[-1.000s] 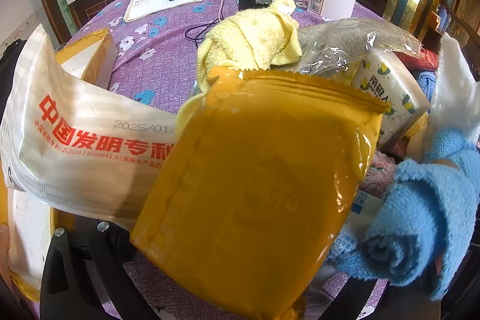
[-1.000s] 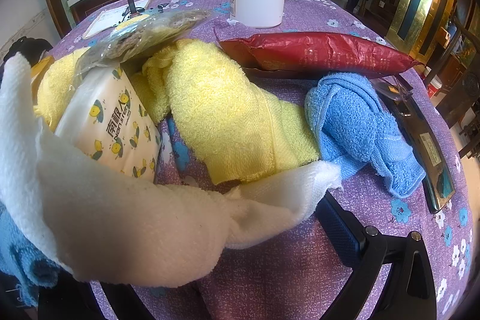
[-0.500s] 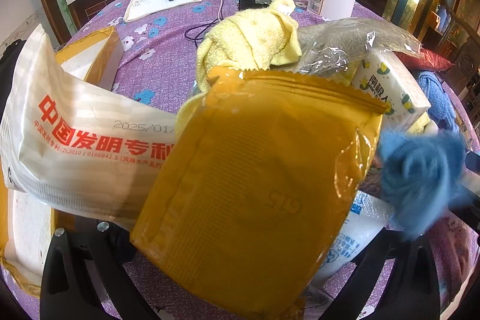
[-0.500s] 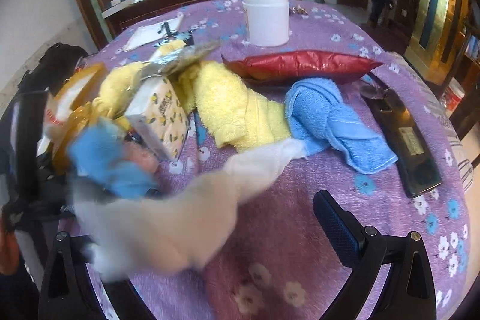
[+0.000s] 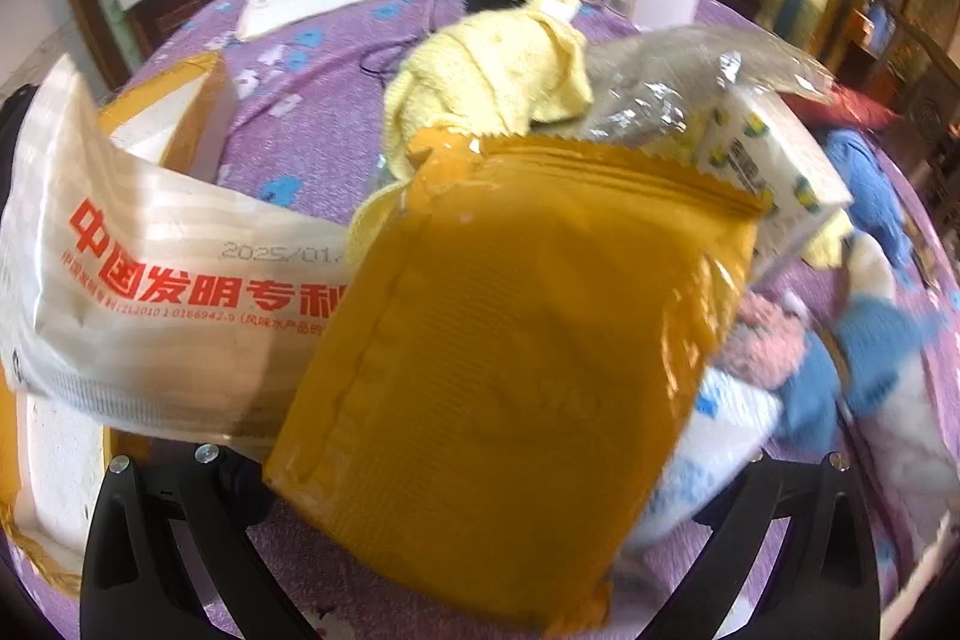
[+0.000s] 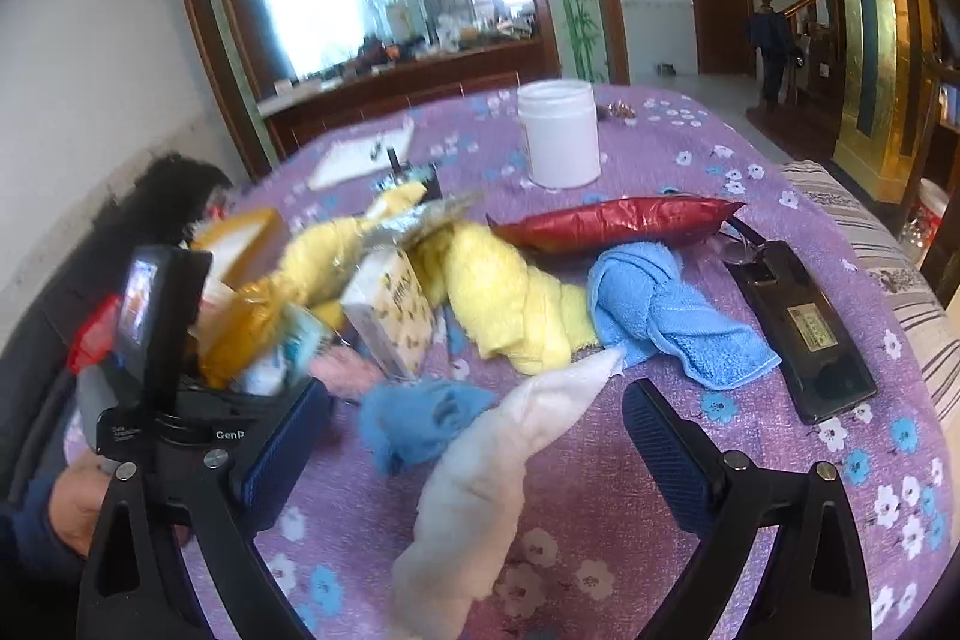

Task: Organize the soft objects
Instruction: 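Grasp the white towel with the right tool and lift it, then grasp the white wet-wipe pack with the left tool while the right tool carries the white towel to the box, then release the wipe pack and white towel into the foam box with both tools, then grasp the yellow foil packet with the left tool while the right tool grasps the blue towel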

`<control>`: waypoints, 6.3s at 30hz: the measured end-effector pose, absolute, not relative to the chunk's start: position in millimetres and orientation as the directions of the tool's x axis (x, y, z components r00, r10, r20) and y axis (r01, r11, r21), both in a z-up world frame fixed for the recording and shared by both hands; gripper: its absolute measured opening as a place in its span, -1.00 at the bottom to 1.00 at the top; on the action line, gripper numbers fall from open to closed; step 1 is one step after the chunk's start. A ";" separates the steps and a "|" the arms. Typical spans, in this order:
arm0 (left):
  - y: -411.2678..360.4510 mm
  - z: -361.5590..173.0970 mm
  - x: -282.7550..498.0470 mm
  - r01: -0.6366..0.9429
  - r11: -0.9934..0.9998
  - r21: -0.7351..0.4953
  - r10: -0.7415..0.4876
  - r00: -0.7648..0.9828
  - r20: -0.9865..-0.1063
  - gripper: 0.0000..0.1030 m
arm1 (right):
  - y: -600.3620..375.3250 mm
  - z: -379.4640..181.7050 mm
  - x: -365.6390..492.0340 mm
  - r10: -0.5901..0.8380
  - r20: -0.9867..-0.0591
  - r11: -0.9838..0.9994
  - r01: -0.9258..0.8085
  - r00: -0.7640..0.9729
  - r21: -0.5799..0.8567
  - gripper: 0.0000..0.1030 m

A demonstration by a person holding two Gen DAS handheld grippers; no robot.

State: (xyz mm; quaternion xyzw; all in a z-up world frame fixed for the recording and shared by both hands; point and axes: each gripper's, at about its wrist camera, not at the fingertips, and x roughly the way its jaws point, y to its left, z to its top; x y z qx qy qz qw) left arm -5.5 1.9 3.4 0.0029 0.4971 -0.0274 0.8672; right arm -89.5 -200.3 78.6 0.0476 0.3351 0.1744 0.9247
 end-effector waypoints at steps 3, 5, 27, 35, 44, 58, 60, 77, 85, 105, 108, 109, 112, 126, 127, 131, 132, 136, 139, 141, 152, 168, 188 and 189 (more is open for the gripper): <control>10.5 13.8 -20.2 0.114 0.986 -0.118 -0.161 0.532 -0.831 1.00 | -206.5 81.8 -95.3 0.351 -0.585 0.936 -0.280 0.731 0.212 0.81; 16.8 26.6 -32.5 0.169 0.969 -0.179 -0.243 0.547 -0.801 0.96 | -209.9 83.0 -95.4 0.363 -0.576 0.932 -0.279 0.732 0.233 0.66; 63.3 71.5 -32.5 0.171 0.969 -0.177 -0.246 0.651 -0.718 0.63 | -204.8 81.1 -95.2 0.427 -0.554 0.903 -0.307 0.715 0.300 0.60; 76.2 46.1 3.3 0.202 0.887 -0.415 -0.448 0.593 -0.669 0.13 | -206.8 78.4 -92.9 0.444 -0.563 0.894 -0.301 0.697 0.332 0.60; 90.6 70.9 -28.4 0.200 0.892 -0.405 -0.424 0.676 -0.602 0.05 | -209.8 62.9 -80.4 0.377 -0.703 0.926 -0.214 0.603 0.312 0.60; 110.3 90.3 -51.4 0.225 0.874 -0.431 -0.453 0.697 -0.555 0.05 | -198.5 37.6 -74.7 0.303 -0.790 0.953 -0.182 0.534 0.242 -0.19; 115.7 93.9 -52.8 0.226 0.868 -0.442 -0.460 0.702 -0.544 0.05 | -205.8 53.4 -82.3 0.303 -0.759 0.953 -0.177 0.576 0.246 -0.19; 197.3 130.0 -84.6 0.098 0.900 -0.426 -0.323 0.804 -0.499 0.05 | -90.1 119.2 -90.7 0.549 -0.634 0.819 -0.502 0.546 0.278 -0.19; 223.3 127.6 -79.1 0.044 0.910 -0.413 -0.279 0.803 -0.527 0.05 | -13.7 115.2 -62.2 0.621 -0.651 0.739 -0.603 0.436 0.300 -0.18; 305.8 73.5 43.9 -0.210 0.903 -0.375 -0.167 0.632 -0.757 0.06 | 179.4 61.9 67.3 0.535 -0.773 0.697 -0.695 0.341 0.177 -0.17; 309.2 64.8 55.2 -0.228 0.900 -0.370 -0.163 0.612 -0.774 0.06 | 190.1 48.3 82.8 0.504 -0.796 0.715 -0.680 0.335 0.166 -0.17; 309.3 62.8 58.5 -0.229 0.901 -0.370 -0.165 0.608 -0.777 0.06 | 190.9 45.5 87.2 0.500 -0.800 0.718 -0.676 0.331 0.170 -0.17; 308.9 59.0 63.2 -0.229 0.900 -0.370 -0.166 0.607 -0.778 0.07 | 196.7 38.8 95.4 0.485 -0.814 0.720 -0.674 0.319 0.165 -0.16; 304.5 55.9 72.0 -0.226 0.893 -0.390 -0.187 0.602 -0.776 0.24 | 187.8 46.5 94.8 0.489 -0.791 0.741 -0.654 0.369 0.153 0.12; 303.7 57.8 71.0 -0.222 0.892 -0.393 -0.189 0.606 -0.773 0.26 | 186.0 47.6 94.2 0.496 -0.788 0.738 -0.655 0.366 0.160 0.12; 302.8 64.1 67.4 -0.220 0.892 -0.395 -0.188 0.614 -0.767 0.35 | 175.3 55.3 89.2 0.513 -0.775 0.746 -0.639 0.370 0.189 0.12; 302.8 66.6 64.5 -0.216 0.889 -0.404 -0.194 0.622 -0.759 0.35 | 169.7 60.1 86.0 0.529 -0.766 0.743 -0.636 0.365 0.210 0.12; 296.5 79.0 46.7 -0.197 0.892 -0.406 -0.191 0.651 -0.735 0.35 | 144.8 76.1 67.3 0.585 -0.725 0.728 -0.629 0.364 0.271 0.13; 279.3 91.6 23.2 -0.157 0.908 -0.389 -0.181 0.689 -0.702 0.40 | 119.6 84.5 46.5 0.624 -0.689 0.717 -0.620 0.369 0.318 0.16; 267.6 96.1 9.0 -0.129 0.912 -0.388 -0.189 0.709 -0.679 0.47 | 99.5 87.9 32.8 0.650 -0.663 0.709 -0.612 0.372 0.351 0.20; 156.9 95.6 -44.6 0.107 0.923 -0.370 -0.330 0.717 -0.614 0.49 | -31.4 103.8 -20.3 0.678 -0.547 0.729 -0.550 0.492 0.408 0.28; 42.6 63.4 -34.7 0.280 0.900 -0.334 -0.435 0.558 -0.707 0.73 | -184.0 67.0 -23.0 0.533 -0.453 0.821 -0.309 0.714 0.479 0.47; 50.8 39.6 -5.9 0.294 0.858 -0.420 -0.503 0.646 -0.575 0.01 | -202.0 36.5 -41.5 0.517 -0.563 0.839 -0.251 0.644 0.483 0.47; 49.5 39.0 -5.8 0.292 0.862 -0.415 -0.498 0.645 -0.580 0.01 | -201.6 36.2 -44.0 0.529 -0.562 0.832 -0.258 0.636 0.491 0.47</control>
